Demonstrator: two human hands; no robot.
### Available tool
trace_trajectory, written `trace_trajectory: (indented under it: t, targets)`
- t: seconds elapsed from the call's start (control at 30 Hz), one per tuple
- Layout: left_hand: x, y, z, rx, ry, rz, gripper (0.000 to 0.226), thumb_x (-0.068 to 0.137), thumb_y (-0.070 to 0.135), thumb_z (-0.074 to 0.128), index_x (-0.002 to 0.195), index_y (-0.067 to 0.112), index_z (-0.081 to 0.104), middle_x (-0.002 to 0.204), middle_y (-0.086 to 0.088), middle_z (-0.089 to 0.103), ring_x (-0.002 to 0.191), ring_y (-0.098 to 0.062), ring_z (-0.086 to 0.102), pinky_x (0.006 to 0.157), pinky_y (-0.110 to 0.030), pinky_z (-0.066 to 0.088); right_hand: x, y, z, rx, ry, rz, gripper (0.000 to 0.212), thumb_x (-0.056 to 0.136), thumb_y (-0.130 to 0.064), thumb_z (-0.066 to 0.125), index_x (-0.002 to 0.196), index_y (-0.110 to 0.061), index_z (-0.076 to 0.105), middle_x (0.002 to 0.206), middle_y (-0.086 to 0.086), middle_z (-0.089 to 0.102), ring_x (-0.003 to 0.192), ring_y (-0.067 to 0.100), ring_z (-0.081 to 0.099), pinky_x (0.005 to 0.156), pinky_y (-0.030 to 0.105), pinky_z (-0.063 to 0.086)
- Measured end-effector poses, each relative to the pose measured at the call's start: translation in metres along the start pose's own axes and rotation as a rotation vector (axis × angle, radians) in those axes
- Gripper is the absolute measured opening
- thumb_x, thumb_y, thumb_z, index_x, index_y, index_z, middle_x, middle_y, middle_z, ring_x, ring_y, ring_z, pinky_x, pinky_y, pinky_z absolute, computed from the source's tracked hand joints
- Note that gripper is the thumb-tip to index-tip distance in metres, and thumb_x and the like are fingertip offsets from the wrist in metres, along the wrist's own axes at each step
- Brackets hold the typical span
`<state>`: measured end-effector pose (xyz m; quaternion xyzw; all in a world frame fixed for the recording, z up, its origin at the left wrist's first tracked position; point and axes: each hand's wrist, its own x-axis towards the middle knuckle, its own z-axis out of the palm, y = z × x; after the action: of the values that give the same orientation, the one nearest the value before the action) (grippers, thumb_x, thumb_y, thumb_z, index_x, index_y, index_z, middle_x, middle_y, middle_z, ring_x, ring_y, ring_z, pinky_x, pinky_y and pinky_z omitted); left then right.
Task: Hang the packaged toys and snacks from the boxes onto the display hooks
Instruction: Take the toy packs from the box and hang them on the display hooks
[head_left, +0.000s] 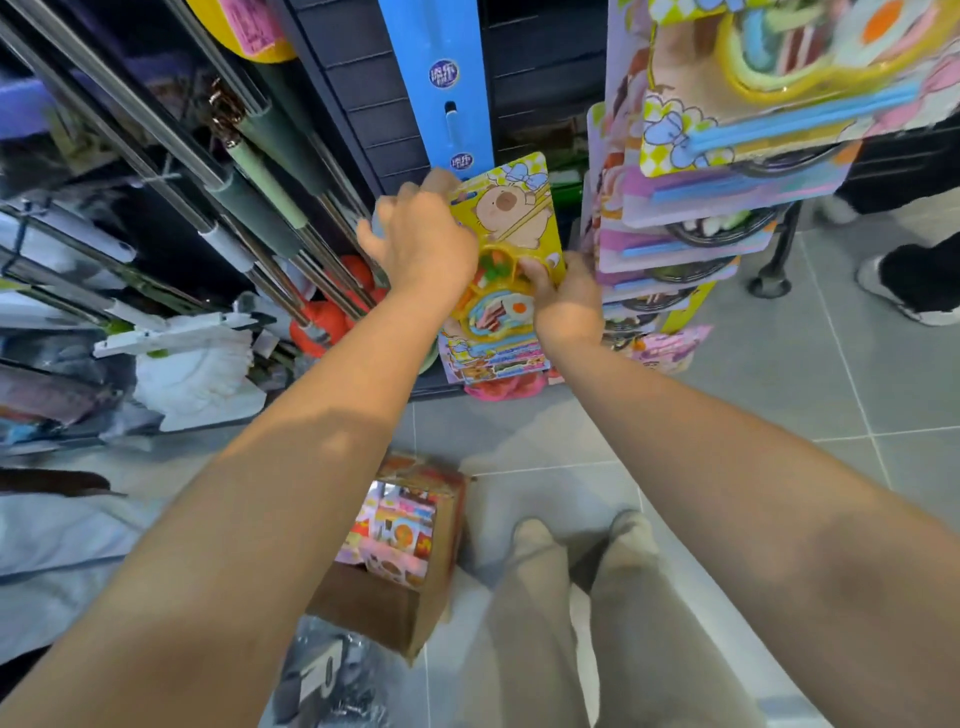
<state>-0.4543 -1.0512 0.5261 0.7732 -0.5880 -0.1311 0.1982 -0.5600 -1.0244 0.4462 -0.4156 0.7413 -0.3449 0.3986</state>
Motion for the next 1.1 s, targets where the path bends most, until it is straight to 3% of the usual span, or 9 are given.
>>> trace_trajectory:
  t: [0.13, 0.23, 0.3, 0.43, 0.63, 0.77, 0.97, 1.03, 1.1]
  targets:
    - [-0.008, -0.018, 0.010, -0.403, 0.119, 0.066, 0.040, 0.082, -0.006, 0.039, 0.117, 0.006, 0.057, 0.114, -0.014, 0.054, 0.113, -0.024, 0.047, 0.087, -0.015, 0.034, 0.007, 0.006, 0.006, -0.040, -0.040, 0.039, 0.048, 0.090, -0.051, 0.051, 0.107, -0.006, 0.055, 0.100, 0.013, 0.064, 0.101, 0.034, 0.060, 0.087, 0.046, 0.049]
    - [-0.017, -0.035, 0.012, -0.331, 0.271, 0.238, 0.034, 0.077, -0.007, 0.043, 0.103, 0.001, 0.064, 0.110, -0.017, 0.056, 0.109, -0.024, 0.047, 0.093, -0.008, 0.030, 0.009, 0.008, 0.007, -0.063, -0.049, 0.050, 0.049, 0.091, -0.048, 0.050, 0.110, -0.003, 0.054, 0.091, 0.009, 0.055, 0.101, 0.033, 0.058, 0.086, 0.046, 0.048]
    - [-0.016, -0.045, 0.012, -0.232, 0.299, 0.282, 0.033, 0.077, -0.003, 0.045, 0.103, 0.004, 0.065, 0.111, -0.013, 0.059, 0.110, -0.027, 0.049, 0.098, -0.017, 0.033, 0.010, 0.013, 0.010, -0.087, -0.044, 0.036, 0.051, 0.091, -0.050, 0.049, 0.111, -0.003, 0.053, 0.097, 0.014, 0.062, 0.101, 0.035, 0.059, 0.084, 0.045, 0.049]
    - [-0.016, -0.059, 0.014, -0.091, 0.100, 0.205, 0.037, 0.082, 0.005, 0.047, 0.116, 0.012, 0.061, 0.120, -0.008, 0.057, 0.116, -0.026, 0.049, 0.101, -0.037, 0.038, 0.005, 0.024, 0.014, -0.137, -0.030, 0.065, 0.055, 0.092, -0.053, 0.046, 0.118, -0.004, 0.050, 0.111, 0.017, 0.063, 0.105, 0.035, 0.059, 0.082, 0.041, 0.046]
    - [-0.027, -0.061, 0.023, -0.077, -0.121, 0.035, 0.045, 0.084, 0.005, 0.050, 0.128, 0.016, 0.049, 0.127, -0.010, 0.048, 0.120, -0.027, 0.048, 0.099, -0.043, 0.042, 0.002, 0.017, 0.016, -0.187, -0.053, 0.163, 0.081, 0.095, -0.052, 0.040, 0.144, 0.008, 0.016, 0.149, 0.021, 0.031, 0.139, 0.032, 0.031, 0.110, 0.036, 0.027]
    - [-0.042, -0.063, 0.022, -0.119, -0.172, -0.020, 0.049, 0.084, 0.004, 0.052, 0.132, 0.014, 0.045, 0.130, -0.011, 0.046, 0.119, -0.026, 0.048, 0.097, -0.038, 0.044, 0.003, 0.018, 0.021, -0.218, -0.186, 0.263, 0.088, 0.090, -0.059, 0.043, 0.143, 0.007, 0.019, 0.148, 0.019, 0.032, 0.137, 0.032, 0.033, 0.108, 0.038, 0.032]
    - [-0.069, -0.099, 0.020, -0.247, -0.168, -0.171, 0.043, 0.079, -0.004, 0.048, 0.120, 0.009, 0.053, 0.117, -0.019, 0.054, 0.105, -0.036, 0.054, 0.090, -0.040, 0.047, -0.031, 0.019, 0.037, 0.045, -0.656, 0.527, 0.051, 0.084, -0.049, 0.060, 0.124, -0.017, 0.053, 0.129, 0.000, 0.054, 0.117, 0.025, 0.054, 0.105, 0.043, 0.041]
    - [-0.084, -0.125, 0.017, -0.257, -0.154, -0.229, 0.043, 0.079, -0.004, 0.046, 0.119, 0.008, 0.054, 0.116, -0.019, 0.056, 0.107, -0.034, 0.054, 0.091, -0.038, 0.046, -0.051, 0.022, 0.055, 0.011, -0.799, 0.577, 0.035, 0.084, -0.050, 0.059, 0.110, -0.028, 0.053, 0.118, -0.001, 0.051, 0.101, 0.024, 0.054, 0.098, 0.044, 0.041]
    - [-0.101, -0.159, 0.014, -0.267, -0.174, -0.317, 0.043, 0.080, -0.004, 0.047, 0.120, 0.008, 0.054, 0.118, -0.019, 0.056, 0.105, -0.034, 0.056, 0.089, -0.038, 0.047, -0.073, 0.024, 0.082, -0.107, -0.852, 0.537, 0.042, 0.088, -0.048, 0.055, 0.124, -0.028, 0.048, 0.120, 0.004, 0.043, 0.107, 0.025, 0.047, 0.099, 0.043, 0.037]
